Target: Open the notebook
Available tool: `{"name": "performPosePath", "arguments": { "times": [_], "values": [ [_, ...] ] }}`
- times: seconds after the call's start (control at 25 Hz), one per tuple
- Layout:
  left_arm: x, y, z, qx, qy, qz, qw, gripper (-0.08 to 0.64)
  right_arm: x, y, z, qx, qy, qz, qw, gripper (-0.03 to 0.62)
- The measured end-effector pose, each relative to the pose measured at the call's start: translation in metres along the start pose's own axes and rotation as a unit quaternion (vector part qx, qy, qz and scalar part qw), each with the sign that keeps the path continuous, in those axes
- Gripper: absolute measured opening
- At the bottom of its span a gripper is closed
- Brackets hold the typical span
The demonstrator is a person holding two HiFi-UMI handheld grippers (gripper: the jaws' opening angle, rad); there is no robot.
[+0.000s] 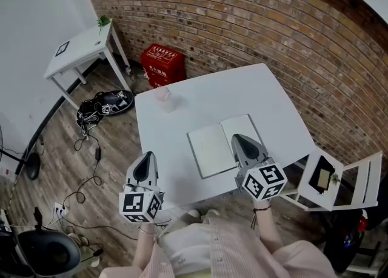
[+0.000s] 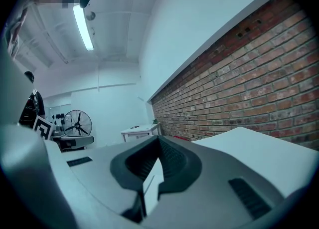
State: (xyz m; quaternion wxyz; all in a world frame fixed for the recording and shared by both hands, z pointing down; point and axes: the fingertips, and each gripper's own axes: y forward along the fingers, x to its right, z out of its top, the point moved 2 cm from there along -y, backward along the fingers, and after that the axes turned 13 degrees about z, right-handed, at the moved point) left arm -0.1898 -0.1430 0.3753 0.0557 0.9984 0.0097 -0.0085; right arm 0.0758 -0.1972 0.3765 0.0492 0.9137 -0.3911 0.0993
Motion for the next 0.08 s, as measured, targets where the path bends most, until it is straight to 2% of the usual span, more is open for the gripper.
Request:
{"name": "performPosePath", "arguments": {
  "times": [0.08],
  "values": [
    [0.0009,-0.0006,-0.0029,-0.002,-0.002,0.001,1.0000,-0.008,0.0020,-0.0011,-0.0035,-0.004,0.001,-0.002,1.000,0.003]
  ]
}}
